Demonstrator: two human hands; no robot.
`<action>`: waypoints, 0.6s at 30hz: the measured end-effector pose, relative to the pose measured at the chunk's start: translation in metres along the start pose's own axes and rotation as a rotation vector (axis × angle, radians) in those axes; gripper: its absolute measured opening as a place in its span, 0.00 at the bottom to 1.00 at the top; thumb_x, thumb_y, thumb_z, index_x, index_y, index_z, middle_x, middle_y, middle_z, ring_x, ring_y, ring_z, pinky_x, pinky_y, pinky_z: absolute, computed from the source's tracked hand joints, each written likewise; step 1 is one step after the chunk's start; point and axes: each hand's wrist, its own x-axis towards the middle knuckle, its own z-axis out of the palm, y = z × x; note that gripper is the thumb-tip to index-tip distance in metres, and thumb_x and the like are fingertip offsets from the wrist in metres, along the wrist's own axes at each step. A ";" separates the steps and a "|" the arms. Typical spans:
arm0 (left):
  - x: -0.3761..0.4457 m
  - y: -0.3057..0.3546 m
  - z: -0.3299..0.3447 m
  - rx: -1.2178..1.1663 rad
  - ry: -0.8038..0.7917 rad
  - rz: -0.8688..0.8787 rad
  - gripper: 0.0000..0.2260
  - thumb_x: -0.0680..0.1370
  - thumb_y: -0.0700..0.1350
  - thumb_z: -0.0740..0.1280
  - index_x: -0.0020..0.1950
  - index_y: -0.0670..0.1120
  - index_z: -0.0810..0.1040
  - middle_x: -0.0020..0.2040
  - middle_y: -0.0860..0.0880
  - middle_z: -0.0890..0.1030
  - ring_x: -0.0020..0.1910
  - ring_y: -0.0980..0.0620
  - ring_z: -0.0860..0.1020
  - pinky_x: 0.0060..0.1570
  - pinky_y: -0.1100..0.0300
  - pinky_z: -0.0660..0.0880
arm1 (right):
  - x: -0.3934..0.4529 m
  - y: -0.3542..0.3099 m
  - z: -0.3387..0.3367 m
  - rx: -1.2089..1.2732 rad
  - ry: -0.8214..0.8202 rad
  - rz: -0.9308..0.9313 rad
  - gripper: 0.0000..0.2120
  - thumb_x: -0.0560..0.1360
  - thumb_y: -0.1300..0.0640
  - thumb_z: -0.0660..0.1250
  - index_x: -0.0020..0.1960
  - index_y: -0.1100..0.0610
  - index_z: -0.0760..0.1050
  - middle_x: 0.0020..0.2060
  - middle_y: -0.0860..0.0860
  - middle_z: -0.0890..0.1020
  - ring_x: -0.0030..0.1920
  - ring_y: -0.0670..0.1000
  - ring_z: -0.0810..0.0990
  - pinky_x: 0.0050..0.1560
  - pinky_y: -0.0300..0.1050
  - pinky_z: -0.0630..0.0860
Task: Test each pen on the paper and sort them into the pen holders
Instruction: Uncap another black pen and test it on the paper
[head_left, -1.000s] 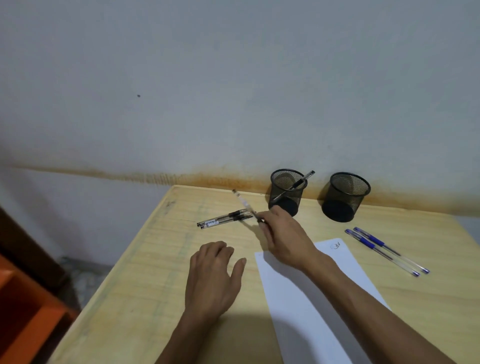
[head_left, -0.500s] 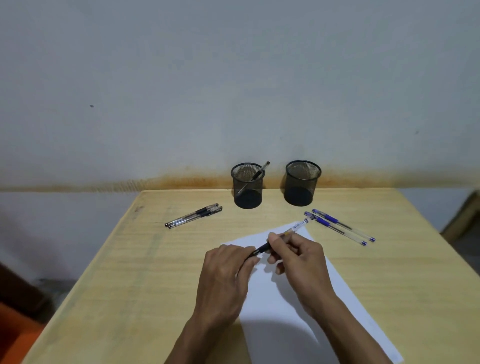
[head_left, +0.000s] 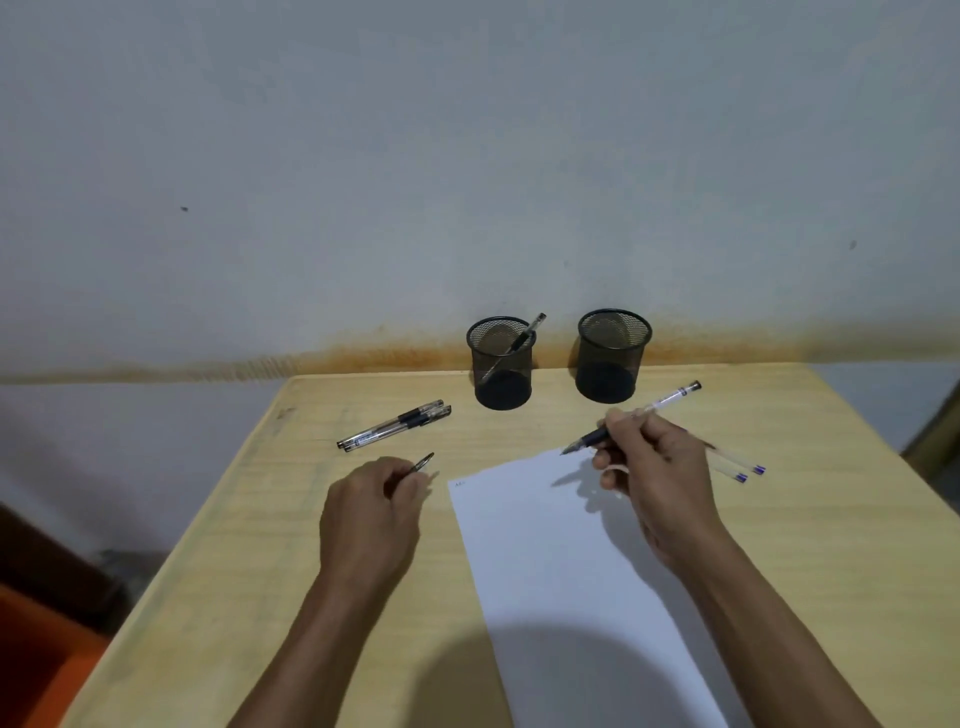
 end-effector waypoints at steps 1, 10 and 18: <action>0.011 -0.004 0.004 0.064 -0.015 0.005 0.05 0.75 0.44 0.68 0.40 0.48 0.82 0.35 0.52 0.83 0.36 0.50 0.79 0.39 0.54 0.76 | -0.003 0.005 0.007 -0.020 -0.015 -0.001 0.13 0.82 0.56 0.67 0.43 0.63 0.80 0.30 0.52 0.81 0.33 0.52 0.78 0.34 0.45 0.75; 0.069 -0.026 0.030 0.194 -0.169 -0.098 0.12 0.75 0.48 0.70 0.33 0.46 0.82 0.28 0.55 0.78 0.37 0.46 0.78 0.38 0.57 0.70 | -0.025 0.017 0.026 -0.123 -0.052 0.036 0.13 0.80 0.54 0.68 0.43 0.63 0.82 0.31 0.55 0.82 0.32 0.48 0.79 0.34 0.44 0.77; 0.050 -0.024 0.022 0.126 -0.097 0.100 0.08 0.76 0.50 0.68 0.45 0.48 0.83 0.45 0.49 0.84 0.49 0.46 0.80 0.49 0.50 0.77 | -0.035 0.012 0.031 -0.055 -0.041 0.129 0.12 0.84 0.56 0.61 0.50 0.65 0.77 0.39 0.59 0.86 0.34 0.54 0.84 0.34 0.48 0.80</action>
